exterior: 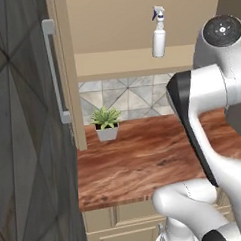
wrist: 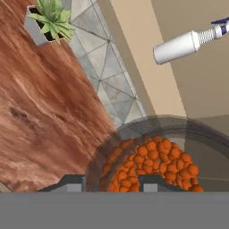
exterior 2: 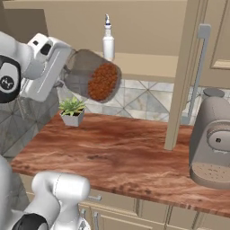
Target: Pick the jar and jar from the dining table and place them in the open cabinet. Close the cabinet after placing the objects.
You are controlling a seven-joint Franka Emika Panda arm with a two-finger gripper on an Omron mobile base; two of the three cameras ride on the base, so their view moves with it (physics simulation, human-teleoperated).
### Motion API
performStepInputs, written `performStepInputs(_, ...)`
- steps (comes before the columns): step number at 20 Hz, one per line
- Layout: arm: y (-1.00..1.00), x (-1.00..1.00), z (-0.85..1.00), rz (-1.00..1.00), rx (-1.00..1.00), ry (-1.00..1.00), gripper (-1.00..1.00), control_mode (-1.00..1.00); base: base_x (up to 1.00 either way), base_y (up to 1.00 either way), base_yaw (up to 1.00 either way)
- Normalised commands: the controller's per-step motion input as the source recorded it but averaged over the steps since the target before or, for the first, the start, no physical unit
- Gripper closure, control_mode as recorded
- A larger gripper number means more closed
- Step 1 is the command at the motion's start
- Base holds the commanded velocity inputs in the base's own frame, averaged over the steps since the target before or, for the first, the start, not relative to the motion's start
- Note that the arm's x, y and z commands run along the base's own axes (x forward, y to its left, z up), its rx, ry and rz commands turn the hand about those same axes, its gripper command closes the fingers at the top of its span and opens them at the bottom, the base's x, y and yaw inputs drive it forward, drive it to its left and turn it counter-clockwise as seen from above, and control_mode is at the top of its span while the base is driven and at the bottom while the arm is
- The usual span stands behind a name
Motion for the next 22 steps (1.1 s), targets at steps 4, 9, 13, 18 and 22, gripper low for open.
performStepInputs(4, -0.45, -0.03, 0.38, 0.16, -0.15, -0.01, 1.0, -1.0, 0.0, 0.0, 0.0)
performStepInputs(9, -0.43, -0.02, 0.03, 0.02, -0.01, 0.0, 1.0, -1.0, 0.0, 0.0, 0.0)
performStepInputs(13, -0.49, 0.27, 0.1, 0.06, 0.0, 0.06, 1.0, -1.0, 0.0, 0.0, 0.0)
performStepInputs(18, -0.24, 0.23, 0.03, 0.03, 0.02, 0.03, 1.0, -1.0, 0.0, 0.0, 0.0)
performStepInputs(22, -0.16, 0.51, 0.0, 0.01, 0.09, 0.06, 1.0, -1.0, 0.0, 0.0, 0.0)
